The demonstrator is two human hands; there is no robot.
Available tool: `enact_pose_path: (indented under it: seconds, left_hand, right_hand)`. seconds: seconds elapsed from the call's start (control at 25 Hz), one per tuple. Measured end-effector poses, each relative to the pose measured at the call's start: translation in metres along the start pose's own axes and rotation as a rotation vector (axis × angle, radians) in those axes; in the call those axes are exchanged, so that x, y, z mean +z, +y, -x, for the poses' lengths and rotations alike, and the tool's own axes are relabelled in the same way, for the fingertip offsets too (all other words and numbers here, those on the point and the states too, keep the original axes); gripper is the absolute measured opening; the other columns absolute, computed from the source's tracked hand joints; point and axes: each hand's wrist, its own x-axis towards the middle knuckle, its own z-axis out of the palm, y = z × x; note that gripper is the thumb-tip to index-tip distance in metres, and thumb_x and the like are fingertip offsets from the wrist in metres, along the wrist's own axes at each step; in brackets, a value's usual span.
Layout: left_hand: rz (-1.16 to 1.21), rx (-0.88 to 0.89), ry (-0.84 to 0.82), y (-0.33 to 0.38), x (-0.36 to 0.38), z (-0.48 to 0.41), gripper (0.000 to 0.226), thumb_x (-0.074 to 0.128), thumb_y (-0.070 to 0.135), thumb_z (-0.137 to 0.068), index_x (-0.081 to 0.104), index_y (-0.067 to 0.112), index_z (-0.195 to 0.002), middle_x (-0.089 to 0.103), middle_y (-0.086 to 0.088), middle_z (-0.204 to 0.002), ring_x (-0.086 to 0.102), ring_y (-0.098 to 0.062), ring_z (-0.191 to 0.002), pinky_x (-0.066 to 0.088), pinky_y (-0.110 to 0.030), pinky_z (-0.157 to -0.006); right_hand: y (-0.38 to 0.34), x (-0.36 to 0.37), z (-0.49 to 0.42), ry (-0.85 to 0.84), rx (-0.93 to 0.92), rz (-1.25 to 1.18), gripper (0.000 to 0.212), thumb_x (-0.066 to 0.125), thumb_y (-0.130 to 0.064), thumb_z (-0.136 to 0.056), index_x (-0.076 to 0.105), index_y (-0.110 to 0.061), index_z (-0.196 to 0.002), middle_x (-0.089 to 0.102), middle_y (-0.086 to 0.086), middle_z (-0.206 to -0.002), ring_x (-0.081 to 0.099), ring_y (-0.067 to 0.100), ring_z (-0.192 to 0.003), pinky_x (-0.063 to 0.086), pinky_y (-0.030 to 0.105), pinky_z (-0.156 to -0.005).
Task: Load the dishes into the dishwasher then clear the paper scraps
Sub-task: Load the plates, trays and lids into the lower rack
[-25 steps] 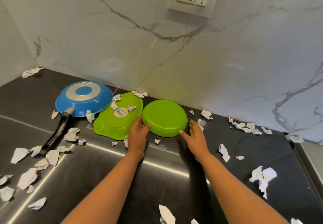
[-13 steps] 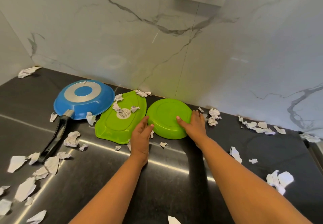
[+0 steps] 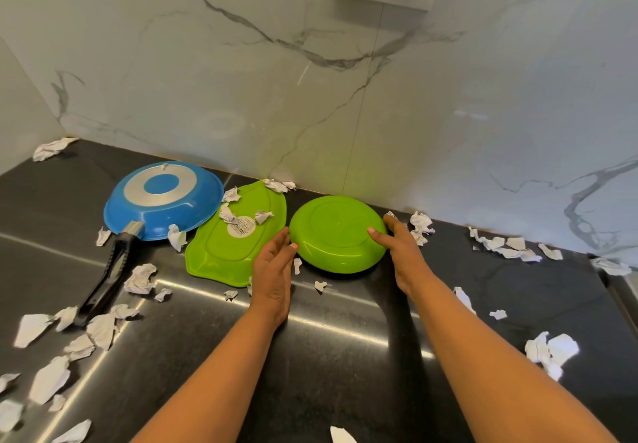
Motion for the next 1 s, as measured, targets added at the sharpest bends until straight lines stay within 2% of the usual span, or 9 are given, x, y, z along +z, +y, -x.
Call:
enact_pose_path:
  seconds: [0.16,0.32,0.48,0.6,0.68,0.72,0.8,0.88,1.0]
  left_hand:
    - [0.014,0.008,-0.033,0.002,-0.001,-0.001,0.046,0.044,-0.015,-0.088,0.042,-0.005,-0.133,0.054,-0.017,-0.126,0.059,-0.015,-0.103,0.052,-0.015,-0.084]
    - [-0.103,0.074,-0.096,0.000,-0.005,0.002,0.053,0.049,-0.012,-0.086,0.042,0.003,-0.137,0.057,-0.012,-0.128,0.058,-0.019,-0.111,0.048,-0.031,-0.097]
    - [-0.030,-0.007,-0.108,0.008,0.001,0.023,0.045,0.041,-0.010,-0.091,0.041,0.000,-0.135,0.059,-0.007,-0.115,0.059,-0.012,-0.096,0.054,-0.016,-0.079]
    - [0.033,-0.101,-0.103,0.009,-0.003,0.042,0.039,0.041,-0.011,-0.090,0.047,0.002,-0.126,0.061,-0.008,-0.112,0.058,-0.013,-0.093,0.055,-0.015,-0.070]
    - [0.064,-0.143,-0.151,0.012,-0.008,0.055,0.040,0.058,-0.009,-0.076,0.055,0.007,-0.113,0.071,-0.001,-0.097,0.064,-0.015,-0.091,0.056,-0.019,-0.065]
    - [0.093,-0.160,-0.186,0.013,-0.011,0.063,0.051,0.067,-0.002,-0.062,0.057,0.011,-0.110,0.074,0.002,-0.092,0.068,-0.013,-0.088,0.056,-0.020,-0.064]
    - [0.149,-0.202,-0.235,0.013,-0.017,0.078,0.068,0.070,0.007,-0.044,0.061,0.016,-0.110,0.074,0.003,-0.091,0.070,-0.010,-0.083,0.057,-0.024,-0.063]
    - [0.190,-0.255,-0.284,0.007,-0.023,0.090,0.062,0.069,0.005,-0.044,0.071,0.018,-0.104,0.074,0.001,-0.098,0.071,-0.014,-0.086,0.059,-0.030,-0.068]
    - [0.211,-0.282,-0.354,-0.001,-0.028,0.112,0.056,0.071,0.003,-0.050,0.074,0.026,-0.101,0.072,-0.002,-0.106,0.069,-0.020,-0.093,0.058,-0.038,-0.075]
  right_hand:
    - [0.011,-0.006,0.015,0.046,-0.050,-0.012,0.071,0.069,-0.001,-0.078,0.037,-0.013,-0.140,0.039,0.005,-0.141,0.041,0.019,-0.123,0.039,0.035,-0.103]
    - [0.020,-0.007,0.043,0.011,-0.083,0.017,0.076,0.067,0.012,-0.074,0.035,-0.009,-0.140,0.045,0.005,-0.136,0.038,0.015,-0.127,0.037,0.031,-0.105]
    - [0.026,-0.013,0.079,-0.016,-0.047,-0.158,0.074,0.061,0.014,-0.077,0.031,-0.008,-0.142,0.049,0.003,-0.133,0.039,0.014,-0.128,0.037,0.031,-0.104]
    - [0.034,-0.016,0.106,-0.011,-0.052,-0.276,0.072,0.056,0.015,-0.080,0.030,-0.009,-0.142,0.046,0.003,-0.135,0.038,0.013,-0.128,0.035,0.030,-0.103]
    - [0.041,-0.017,0.123,0.032,-0.054,-0.401,0.064,0.052,0.011,-0.085,0.028,-0.006,-0.143,0.042,0.006,-0.140,0.041,0.015,-0.126,0.033,0.027,-0.101]
    - [0.043,-0.018,0.130,0.054,-0.037,-0.484,0.059,0.050,0.007,-0.089,0.029,-0.005,-0.143,0.042,0.008,-0.141,0.043,0.016,-0.125,0.033,0.027,-0.102]
    - [0.045,-0.024,0.148,0.061,0.001,-0.591,0.048,0.046,-0.004,-0.094,0.034,-0.006,-0.141,0.048,0.009,-0.138,0.048,0.018,-0.123,0.034,0.027,-0.103]
    - [0.044,-0.029,0.164,0.046,0.031,-0.605,0.039,0.043,-0.014,-0.097,0.045,-0.006,-0.135,0.060,0.007,-0.125,0.056,0.017,-0.112,0.041,0.028,-0.097]
    - [0.045,-0.031,0.191,0.069,0.085,-0.613,0.036,0.042,-0.022,-0.098,0.052,-0.007,-0.129,0.066,0.005,-0.110,0.059,0.018,-0.101,0.046,0.030,-0.084]
